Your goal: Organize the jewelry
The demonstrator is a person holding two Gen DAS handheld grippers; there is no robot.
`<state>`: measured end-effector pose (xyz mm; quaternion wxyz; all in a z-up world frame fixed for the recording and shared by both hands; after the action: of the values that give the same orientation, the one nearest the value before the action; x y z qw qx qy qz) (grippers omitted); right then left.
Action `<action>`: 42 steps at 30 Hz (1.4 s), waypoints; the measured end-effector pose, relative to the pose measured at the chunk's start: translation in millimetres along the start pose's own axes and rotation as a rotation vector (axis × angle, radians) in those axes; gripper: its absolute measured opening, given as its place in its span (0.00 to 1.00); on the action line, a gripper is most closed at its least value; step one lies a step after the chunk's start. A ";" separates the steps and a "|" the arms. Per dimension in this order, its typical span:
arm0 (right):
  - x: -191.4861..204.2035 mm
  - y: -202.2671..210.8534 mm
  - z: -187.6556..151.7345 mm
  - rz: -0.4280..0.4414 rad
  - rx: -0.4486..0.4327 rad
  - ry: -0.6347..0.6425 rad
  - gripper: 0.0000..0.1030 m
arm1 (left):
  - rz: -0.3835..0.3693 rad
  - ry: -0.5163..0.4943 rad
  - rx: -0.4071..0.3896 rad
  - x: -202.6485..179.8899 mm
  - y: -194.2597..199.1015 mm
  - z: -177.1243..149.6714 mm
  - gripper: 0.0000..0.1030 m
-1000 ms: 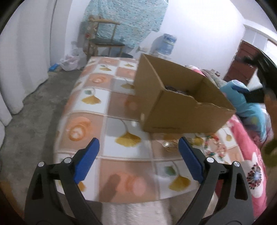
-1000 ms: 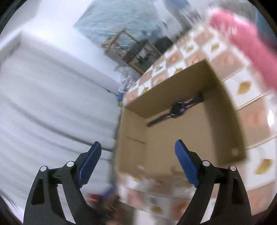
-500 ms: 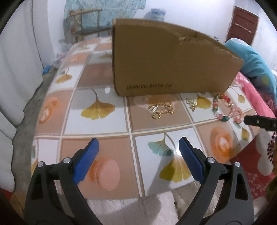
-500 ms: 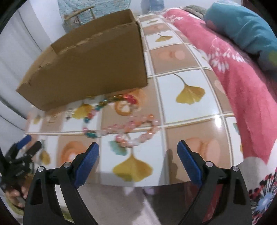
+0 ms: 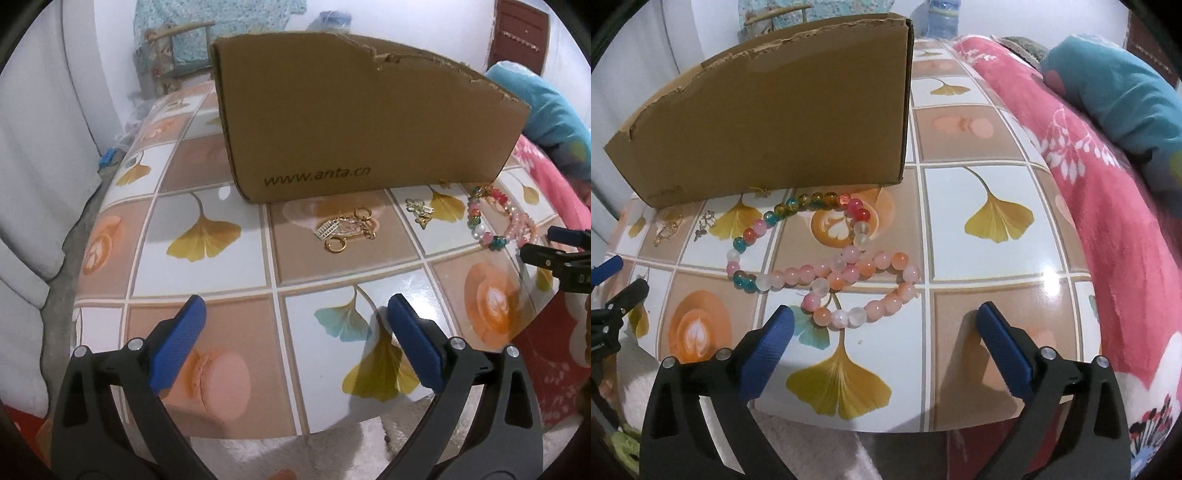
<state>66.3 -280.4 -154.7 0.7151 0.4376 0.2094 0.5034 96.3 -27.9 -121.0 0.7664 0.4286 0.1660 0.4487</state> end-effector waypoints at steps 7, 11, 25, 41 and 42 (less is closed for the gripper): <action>0.5 -9.9 4.9 0.010 0.007 0.008 0.94 | 0.011 0.008 -0.002 0.3 1.5 -1.9 0.93; 3.3 -11.1 6.0 0.027 -0.009 0.033 0.94 | 0.006 -0.006 -0.009 -2.2 2.5 -1.5 0.93; 91.1 28.5 10.3 0.378 -0.045 0.051 0.93 | -0.062 -0.023 -0.144 3.8 22.0 17.4 0.92; 138.8 1.9 21.8 0.405 0.001 0.101 0.72 | -0.180 -0.089 -0.122 -15.3 -2.1 41.2 0.28; 140.3 1.0 21.2 0.409 0.004 0.101 0.70 | -0.183 -0.091 -0.112 -14.8 -5.0 41.2 0.24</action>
<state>138.3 -162.4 -122.9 0.5858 0.4465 0.1528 0.6589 117.3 -62.3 -103.2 0.8335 0.3882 0.1444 0.3657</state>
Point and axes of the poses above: each gripper's, at about its wrist camera, not at the fingertips, and y roughly against the way its jaws point, x to its left, z to its top, the point moved 10 cm from there along -y, roughly the way its jaws point, and after that the axes turned 12 degrees about -y, right-handed, at the moved point
